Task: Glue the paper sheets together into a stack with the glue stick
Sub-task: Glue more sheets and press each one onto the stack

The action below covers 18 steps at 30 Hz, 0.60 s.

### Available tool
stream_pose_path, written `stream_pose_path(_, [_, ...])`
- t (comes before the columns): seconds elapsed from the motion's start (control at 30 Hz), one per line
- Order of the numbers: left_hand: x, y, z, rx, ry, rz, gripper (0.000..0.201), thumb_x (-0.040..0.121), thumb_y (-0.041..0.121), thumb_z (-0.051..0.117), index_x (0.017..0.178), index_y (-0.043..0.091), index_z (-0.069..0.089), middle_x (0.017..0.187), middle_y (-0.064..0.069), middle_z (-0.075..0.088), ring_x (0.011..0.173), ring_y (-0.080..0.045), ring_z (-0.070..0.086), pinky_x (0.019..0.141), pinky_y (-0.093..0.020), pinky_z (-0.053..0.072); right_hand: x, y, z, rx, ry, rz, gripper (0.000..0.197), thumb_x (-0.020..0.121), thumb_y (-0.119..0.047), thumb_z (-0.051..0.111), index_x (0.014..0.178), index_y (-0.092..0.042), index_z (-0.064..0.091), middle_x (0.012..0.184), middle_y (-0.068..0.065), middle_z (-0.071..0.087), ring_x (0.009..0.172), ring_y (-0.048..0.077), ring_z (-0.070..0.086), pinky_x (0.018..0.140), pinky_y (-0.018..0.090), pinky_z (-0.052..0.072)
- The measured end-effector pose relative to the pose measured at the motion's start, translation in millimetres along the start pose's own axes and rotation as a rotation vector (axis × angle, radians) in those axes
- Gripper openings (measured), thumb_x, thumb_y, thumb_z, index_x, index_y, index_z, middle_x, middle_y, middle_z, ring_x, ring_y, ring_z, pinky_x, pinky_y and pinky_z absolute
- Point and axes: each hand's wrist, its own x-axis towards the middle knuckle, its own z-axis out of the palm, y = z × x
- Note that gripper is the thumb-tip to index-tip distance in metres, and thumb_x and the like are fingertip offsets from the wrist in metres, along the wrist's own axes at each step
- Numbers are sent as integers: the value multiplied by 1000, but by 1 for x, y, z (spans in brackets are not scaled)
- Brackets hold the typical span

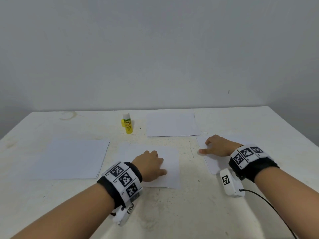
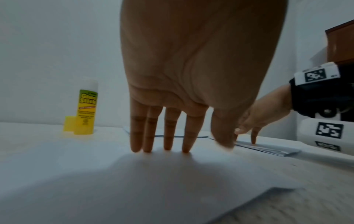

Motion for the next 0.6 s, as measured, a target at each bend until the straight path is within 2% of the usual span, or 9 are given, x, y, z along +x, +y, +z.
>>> stream_pose_path(0.03, [0,-6,-1,3,-15,38,46,100,37,42,140,14,42,147,-8,32,127,-28,36,101,-39,39,0,0,-1,15,24,0,66,91,-53,53,137,-7,45,141,11,43,127,24,44,103,31,35])
stream_pose_path(0.13, [1,-26,1,-23,-12,140,65,93,13,54,150,25,28,151,-2,25,131,-23,28,105,-32,35,2,-1,-5,19,123,-18,39,94,-34,56,119,-4,62,125,10,60,114,24,56,92,29,42])
stream_pose_path(0.2, [2,-34,3,-49,15,160,72,89,12,60,150,30,27,150,1,24,132,-19,26,105,-31,35,8,-3,-7,45,237,-13,16,91,-25,60,99,-14,69,111,3,66,102,19,60,84,27,46])
stream_pose_path(0.27, [5,-40,6,-45,45,153,75,87,18,66,149,34,28,152,-1,19,136,-20,21,108,-35,35,11,-8,-10,149,382,4,4,87,-21,63,85,-20,66,99,-2,66,91,17,61,74,26,46])
stream_pose_path(0.33, [7,-42,7,-26,56,135,79,86,23,69,150,35,25,157,-3,8,143,-24,10,113,-41,29,14,-22,-13,281,486,-68,3,85,-19,65,82,-18,65,90,-1,66,86,17,61,72,26,45])
stream_pose_path(0.4, [8,-43,6,-26,0,111,85,88,24,67,153,32,14,161,-1,-2,147,-27,1,117,-46,21,17,-44,-18,358,502,-205,1,84,-17,67,84,-16,66,88,-2,65,85,15,61,74,24,45])
stream_pose_path(0.5, [10,-47,5,-58,-98,85,85,93,24,61,154,28,3,161,1,-6,148,-31,-5,118,-45,15,30,-88,-27,358,405,-402,6,84,-20,70,87,-16,68,89,-2,65,85,13,60,75,21,44])
stream_pose_path(0.6, [13,-53,9,-88,-113,97,83,94,25,60,153,30,2,161,4,-9,147,-30,-8,119,-45,13,48,-134,-35,266,270,-509,19,84,-30,71,95,-15,69,96,0,66,90,14,60,82,25,47])
